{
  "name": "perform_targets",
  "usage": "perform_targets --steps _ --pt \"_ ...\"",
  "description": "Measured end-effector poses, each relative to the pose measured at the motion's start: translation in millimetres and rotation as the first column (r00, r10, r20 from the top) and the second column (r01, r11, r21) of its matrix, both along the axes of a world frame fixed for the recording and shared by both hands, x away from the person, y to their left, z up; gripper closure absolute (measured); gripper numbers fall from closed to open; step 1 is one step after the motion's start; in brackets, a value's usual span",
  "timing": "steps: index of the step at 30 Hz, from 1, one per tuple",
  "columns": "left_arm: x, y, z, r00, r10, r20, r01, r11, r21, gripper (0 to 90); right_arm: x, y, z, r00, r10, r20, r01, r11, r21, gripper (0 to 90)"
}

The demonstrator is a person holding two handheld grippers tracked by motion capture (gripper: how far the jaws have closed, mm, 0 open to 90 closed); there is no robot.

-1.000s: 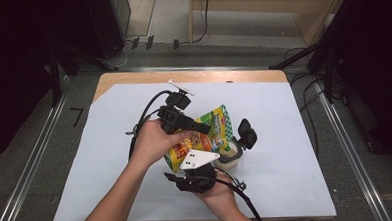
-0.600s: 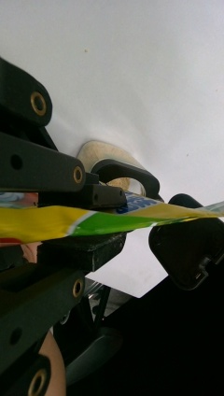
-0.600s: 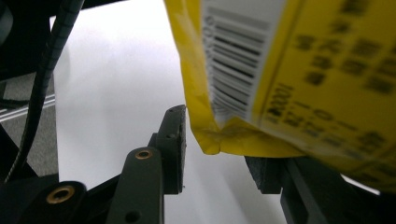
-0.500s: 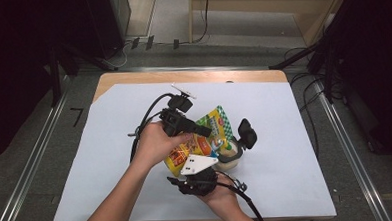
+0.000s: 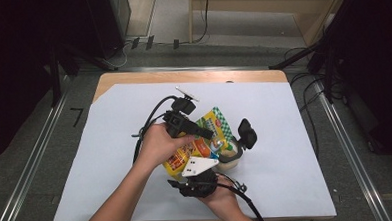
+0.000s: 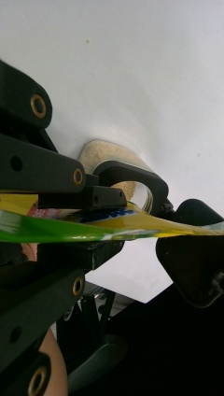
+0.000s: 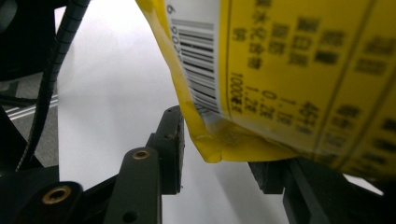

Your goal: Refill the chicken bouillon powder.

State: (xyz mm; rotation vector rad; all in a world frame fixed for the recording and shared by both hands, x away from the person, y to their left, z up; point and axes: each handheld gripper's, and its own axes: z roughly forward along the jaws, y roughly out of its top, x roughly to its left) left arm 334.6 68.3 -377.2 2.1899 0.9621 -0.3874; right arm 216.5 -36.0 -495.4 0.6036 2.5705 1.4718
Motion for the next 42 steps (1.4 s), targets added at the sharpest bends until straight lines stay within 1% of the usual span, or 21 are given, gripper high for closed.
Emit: perform_targets --steps 3,5,6,7,11,15,18,21,24,28,31,34,37,39,42 --pt "1.0 -0.8 -1.8 1.0000 0.000 -0.003 0.000 1.0000 -0.001 78.9 0.9 -0.2 -2.5 0.9997 0.003 -0.023 -0.003 0.9999 0.011 59.7" --pt "1.5 -0.7 -2.8 0.9999 -0.010 0.000 0.010 0.9999 -0.003 80.0 1.3 0.3 -4.8 0.9995 0.007 -0.030 -0.007 1.0000 0.005 58.1" --pt "1.8 -0.5 -3.1 0.9999 -0.016 0.001 0.016 0.9999 -0.001 80.7 1.4 0.6 -5.8 0.9997 0.006 -0.022 -0.006 1.0000 -0.002 57.5" --pt "1.8 -0.4 -3.4 0.9999 -0.017 0.002 0.017 0.9999 -0.002 81.9 1.4 0.8 -7.0 0.9997 0.007 -0.023 -0.007 1.0000 -0.007 57.6" --pt "3.3 2.0 -4.8 0.9997 -0.021 -0.014 0.021 0.9996 -0.017 82.8 1.9 0.7 -9.0 0.9997 0.005 -0.025 -0.005 0.9999 -0.013 57.5" --pt "4.0 3.6 -4.9 0.9995 -0.027 -0.019 0.026 0.9993 -0.027 83.8 1.6 0.8 -9.9 0.9998 0.007 -0.021 -0.008 0.9999 -0.015 56.6" --pt "4.7 5.5 -4.3 0.9992 -0.034 -0.020 0.033 0.9986 -0.042 85.0 1.8 1.2 -11.0 0.9995 0.003 -0.032 -0.003 0.9998 -0.019 54.8" --pt "6.0 9.4 -3.1 0.9994 -0.024 -0.025 0.022 0.9982 -0.056 86.0 3.0 0.7 -12.7 0.9994 -0.004 -0.035 0.003 0.9998 -0.020 53.5" --pt "6.9 12.5 -2.7 0.9993 -0.023 -0.030 0.021 0.9979 -0.061 87.4 3.2 0.1 -13.8 0.9985 -0.006 -0.055 0.005 0.9999 -0.014 52.9" --pt "8.2 17.3 -1.0 0.9993 -0.017 -0.033 0.015 0.9974 -0.071 88.0 3.4 0.1 -13.8 0.9983 -0.005 -0.057 0.004 0.9999 -0.011 51.4" --pt "9.4 22.8 1.4 0.9994 -0.013 -0.033 0.010 0.9959 -0.090 88.2 4.3 -0.5 -13.5 0.9986 -0.011 -0.053 0.011 0.9999 -0.004 50.1" --pt "10.5 28.6 4.1 0.9991 -0.009 -0.041 0.004 0.9934 -0.115 88.7 6.0 -2.0 -13.3 0.9972 -0.017 -0.073 0.018 0.9998 0.009 47.7" --pt "11.7 34.9 6.6 0.9993 0.004 -0.038 -0.009 0.9918 -0.127 89.2 8.1 -4.2 -13.3 0.9951 -0.031 -0.094 0.033 0.9991 0.027 46.9" --pt "12.7 39.8 8.2 0.9992 0.012 -0.037 -0.017 0.9906 -0.136 89.4 9.0 -5.0 -13.4 0.9956 -0.036 -0.086 0.039 0.9989 0.028 46.2" --pt "14.3 46.9 9.8 0.9987 0.029 -0.042 -0.035 0.9876 -0.153 89.4 9.3 -5.6 -12.7 0.9954 -0.044 -0.086 0.046 0.9985 0.028 44.6"
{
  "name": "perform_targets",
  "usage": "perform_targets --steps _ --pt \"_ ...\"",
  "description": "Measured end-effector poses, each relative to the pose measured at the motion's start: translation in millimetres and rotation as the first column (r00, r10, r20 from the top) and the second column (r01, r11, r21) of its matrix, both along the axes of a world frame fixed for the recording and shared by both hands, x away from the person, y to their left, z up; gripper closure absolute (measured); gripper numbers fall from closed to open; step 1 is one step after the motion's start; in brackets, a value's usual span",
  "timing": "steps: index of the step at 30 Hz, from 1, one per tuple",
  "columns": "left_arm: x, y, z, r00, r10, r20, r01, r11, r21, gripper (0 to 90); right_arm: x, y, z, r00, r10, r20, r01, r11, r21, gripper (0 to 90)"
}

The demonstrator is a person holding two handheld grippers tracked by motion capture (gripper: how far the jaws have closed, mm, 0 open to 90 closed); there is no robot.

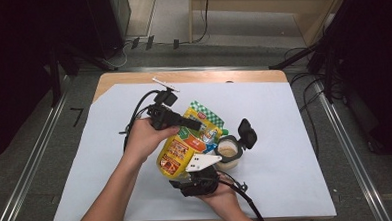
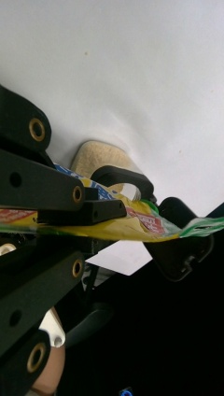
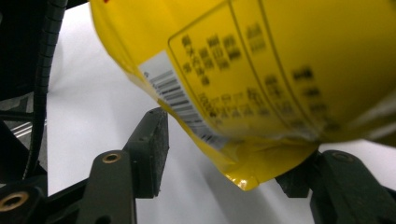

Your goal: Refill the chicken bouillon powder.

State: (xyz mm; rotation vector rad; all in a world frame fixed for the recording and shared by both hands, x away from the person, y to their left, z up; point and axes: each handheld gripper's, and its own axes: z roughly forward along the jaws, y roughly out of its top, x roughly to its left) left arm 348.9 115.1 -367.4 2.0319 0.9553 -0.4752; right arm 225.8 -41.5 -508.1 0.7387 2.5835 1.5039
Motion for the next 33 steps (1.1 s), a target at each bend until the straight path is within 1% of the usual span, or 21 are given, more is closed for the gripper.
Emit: perform_targets --steps 1,5,11,16,19,23,28,29,33 --pt "0.3 2.2 0.6 1.0000 0.008 -0.001 -0.008 1.0000 -0.003 89.4 0.5 -0.4 0.1 1.0000 -0.005 0.004 0.005 1.0000 0.000 44.5" --pt "1.1 8.7 2.0 0.9999 0.011 -0.003 -0.011 0.9998 -0.015 89.7 2.3 -2.1 -0.1 0.9998 -0.020 -0.005 0.020 0.9998 -0.001 44.4" --pt "2.6 20.5 5.5 0.9996 0.027 -0.007 -0.027 0.9981 -0.056 89.9 4.1 -5.5 2.2 0.9993 -0.038 0.005 0.038 0.9992 0.014 44.2" --pt "3.7 31.6 9.4 0.9986 0.053 -0.005 -0.053 0.9962 -0.070 89.9 6.1 -8.7 3.8 0.9986 -0.052 0.008 0.052 0.9984 0.023 43.4" --pt "4.2 37.0 11.4 0.9983 0.058 -0.002 -0.057 0.9951 -0.080 89.9 7.3 -10.7 5.1 0.9977 -0.065 0.019 0.065 0.9975 0.028 43.0" --pt "4.7 43.8 13.3 0.9973 0.073 0.004 -0.072 0.9933 -0.090 89.9 9.1 -13.3 6.3 0.9968 -0.079 0.015 0.078 0.9962 0.039 43.0" --pt "6.2 56.4 15.7 0.9940 0.109 0.014 -0.107 0.9886 -0.106 89.8 11.6 -17.2 7.3 0.9948 -0.100 0.015 0.100 0.9942 0.039 43.3" --pt "6.2 58.8 16.6 0.9932 0.115 0.015 -0.113 0.9880 -0.105 89.8 11.7 -17.6 7.4 0.9944 -0.106 0.007 0.105 0.9936 0.040 43.3" --pt "7.0 67.5 18.4 0.9897 0.141 0.028 -0.136 0.9841 -0.113 89.7 13.2 -19.3 7.8 0.9930 -0.117 0.016 0.117 0.9923 0.041 43.4"
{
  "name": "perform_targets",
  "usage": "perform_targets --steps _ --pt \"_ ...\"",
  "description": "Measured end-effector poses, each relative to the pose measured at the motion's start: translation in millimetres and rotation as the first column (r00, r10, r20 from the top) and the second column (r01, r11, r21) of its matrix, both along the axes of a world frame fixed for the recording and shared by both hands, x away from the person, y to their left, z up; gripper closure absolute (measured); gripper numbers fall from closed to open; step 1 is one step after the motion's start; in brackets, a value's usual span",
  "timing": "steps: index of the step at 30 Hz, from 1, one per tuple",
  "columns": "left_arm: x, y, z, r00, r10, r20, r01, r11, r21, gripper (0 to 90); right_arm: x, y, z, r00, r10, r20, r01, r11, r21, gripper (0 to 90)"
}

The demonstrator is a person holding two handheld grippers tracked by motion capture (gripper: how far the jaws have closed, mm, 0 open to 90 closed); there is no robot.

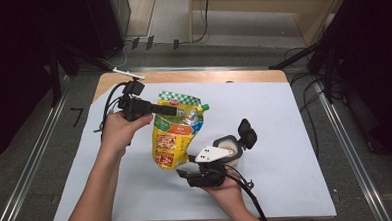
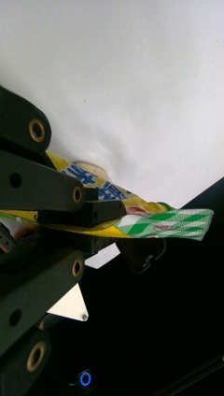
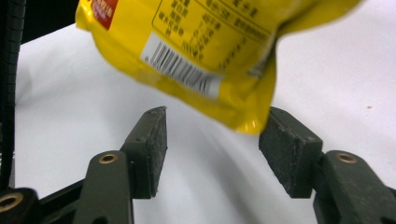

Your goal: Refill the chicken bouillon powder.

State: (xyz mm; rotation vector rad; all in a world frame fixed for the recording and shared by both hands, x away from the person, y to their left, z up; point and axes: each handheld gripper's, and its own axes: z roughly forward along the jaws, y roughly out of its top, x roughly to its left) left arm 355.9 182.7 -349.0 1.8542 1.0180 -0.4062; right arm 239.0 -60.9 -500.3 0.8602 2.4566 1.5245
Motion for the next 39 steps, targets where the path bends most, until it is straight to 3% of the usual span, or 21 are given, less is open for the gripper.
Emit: perform_targets --steps 7,11,16,21,26,30,39 --pt "3.0 16.3 0.7 0.9957 0.084 0.039 -0.085 0.9963 0.012 89.6 -0.4 -0.3 0.3 1.0000 0.004 -0.001 -0.004 1.0000 0.002 44.2" --pt "9.2 27.4 -3.0 0.9888 0.141 0.049 -0.141 0.9899 0.005 89.6 -1.6 1.0 -0.5 0.9997 0.023 -0.009 -0.023 0.9997 0.006 44.0" --pt "12.8 32.9 -6.5 0.9823 0.172 0.074 -0.173 0.9848 0.010 89.5 -2.5 1.7 0.2 0.9995 0.032 0.002 -0.032 0.9995 0.001 43.9" --pt "13.7 32.5 -9.1 0.9771 0.189 0.097 -0.193 0.9807 0.032 88.7 -2.5 0.2 2.0 0.9996 0.026 0.011 -0.026 0.9996 0.005 43.9" --pt "16.5 35.5 -17.6 0.9765 0.203 0.073 -0.207 0.9771 0.052 87.4 -2.2 -1.1 2.4 0.9997 0.021 0.007 -0.021 0.9998 0.006 44.0" --pt "15.0 38.6 -19.3 0.9778 0.201 0.059 -0.203 0.9786 0.031 86.9 -2.1 -1.9 3.1 0.9997 0.023 0.004 -0.023 0.9997 0.008 44.0" --pt "4.3 41.2 -16.1 0.9775 0.199 0.070 -0.203 0.9777 0.053 84.6 -2.3 -4.1 7.1 0.9998 0.015 0.010 -0.015 0.9998 0.011 44.1"
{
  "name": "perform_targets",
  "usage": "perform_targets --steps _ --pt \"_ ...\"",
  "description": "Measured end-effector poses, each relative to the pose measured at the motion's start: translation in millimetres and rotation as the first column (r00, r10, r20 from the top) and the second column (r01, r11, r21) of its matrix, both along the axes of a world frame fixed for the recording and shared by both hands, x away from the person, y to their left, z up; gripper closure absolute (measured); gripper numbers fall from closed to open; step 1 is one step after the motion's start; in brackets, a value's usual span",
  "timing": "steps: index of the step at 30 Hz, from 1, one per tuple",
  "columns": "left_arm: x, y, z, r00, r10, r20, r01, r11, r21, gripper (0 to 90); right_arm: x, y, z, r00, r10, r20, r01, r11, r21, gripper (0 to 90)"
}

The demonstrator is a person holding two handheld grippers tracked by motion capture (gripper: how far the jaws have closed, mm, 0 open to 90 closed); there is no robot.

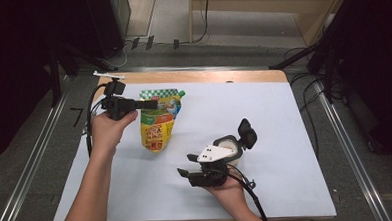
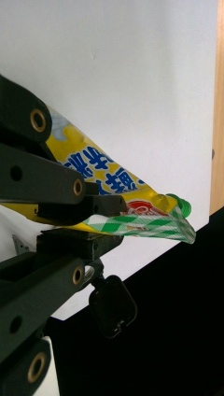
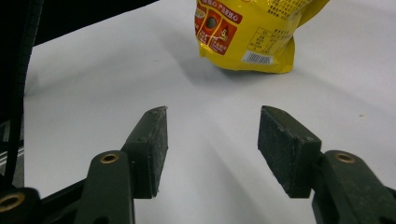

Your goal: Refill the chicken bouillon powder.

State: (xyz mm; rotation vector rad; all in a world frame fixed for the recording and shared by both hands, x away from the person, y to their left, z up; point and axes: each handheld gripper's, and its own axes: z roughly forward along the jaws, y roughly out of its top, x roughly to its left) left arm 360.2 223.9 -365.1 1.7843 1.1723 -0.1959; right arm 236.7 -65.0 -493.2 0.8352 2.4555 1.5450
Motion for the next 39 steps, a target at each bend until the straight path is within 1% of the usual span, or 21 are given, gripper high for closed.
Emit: perform_targets --steps 3,6,11,14,15,18,20,24,27,29,31,33,37,39 --pt "-4.8 3.3 0.9 1.0000 0.000 0.002 0.000 1.0000 0.006 83.9 -1.2 0.7 1.0 0.9999 0.006 0.008 -0.006 1.0000 -0.005 44.0" --pt "-9.3 7.3 1.5 1.0000 0.004 0.001 -0.004 1.0000 -0.001 83.0 -2.0 1.7 2.2 0.9998 0.013 0.014 -0.013 0.9999 -0.011 44.1" --pt "-17.5 15.2 3.8 1.0000 0.002 0.009 -0.002 0.9994 -0.034 80.6 -1.9 4.1 3.5 0.9995 0.023 0.020 -0.023 0.9997 -0.012 44.1" --pt "-22.6 17.4 5.8 0.9999 0.005 0.015 -0.005 0.9992 -0.038 79.4 -1.8 5.3 4.1 0.9995 0.027 0.016 -0.027 0.9996 -0.013 44.1" --pt "-23.2 17.8 5.9 0.9998 0.007 0.018 -0.006 0.9990 -0.043 78.7 -1.4 5.7 4.4 0.9994 0.029 0.021 -0.028 0.9995 -0.016 44.1" --pt "-25.6 18.0 6.8 0.9999 -0.001 0.017 0.002 0.9989 -0.047 77.3 -1.1 7.0 4.9 0.9992 0.035 0.020 -0.035 0.9993 -0.012 44.1" --pt "-27.1 16.4 7.8 0.9999 -0.004 0.015 0.004 0.9993 -0.038 76.2 -1.3 8.0 5.5 0.9991 0.039 0.016 -0.039 0.9992 -0.012 44.4" --pt "-29.2 12.2 10.6 0.9998 -0.007 0.019 0.007 1.0000 -0.006 75.0 -1.1 9.0 6.2 0.9987 0.049 0.012 -0.049 0.9987 -0.014 44.8" --pt "-30.0 10.6 12.9 0.9997 -0.011 0.020 0.011 0.9999 -0.004 73.6 -0.9 8.7 6.4 0.9987 0.050 0.010 -0.050 0.9986 -0.016 44.8" --pt "-30.5 10.8 14.6 0.9995 -0.017 0.028 0.017 0.9998 -0.008 72.7 -0.8 8.2 6.8 0.9988 0.048 0.007 -0.048 0.9987 -0.016 45.1" --pt "-31.0 11.4 16.7 0.9994 -0.011 0.033 0.012 0.9999 -0.006 72.3 -0.3 7.5 7.9 0.9989 0.046 0.003 -0.046 0.9988 -0.015 45.5" --pt "-31.1 12.3 18.2 0.9995 -0.009 0.029 0.009 1.0000 -0.001 71.5 0.3 7.6 8.8 0.9988 0.049 -0.006 -0.049 0.9986 -0.021 45.4" --pt "-31.7 15.6 21.6 0.9995 0.003 0.033 -0.003 1.0000 -0.006 70.5 0.7 7.1 9.3 0.9986 0.051 -0.018 -0.051 0.9980 -0.038 45.8" --pt "-32.0 17.9 23.2 0.9993 0.006 0.037 -0.006 0.9999 -0.008 69.5 1.1 6.4 9.4 0.9984 0.050 -0.026 -0.051 0.9980 -0.038 45.8"
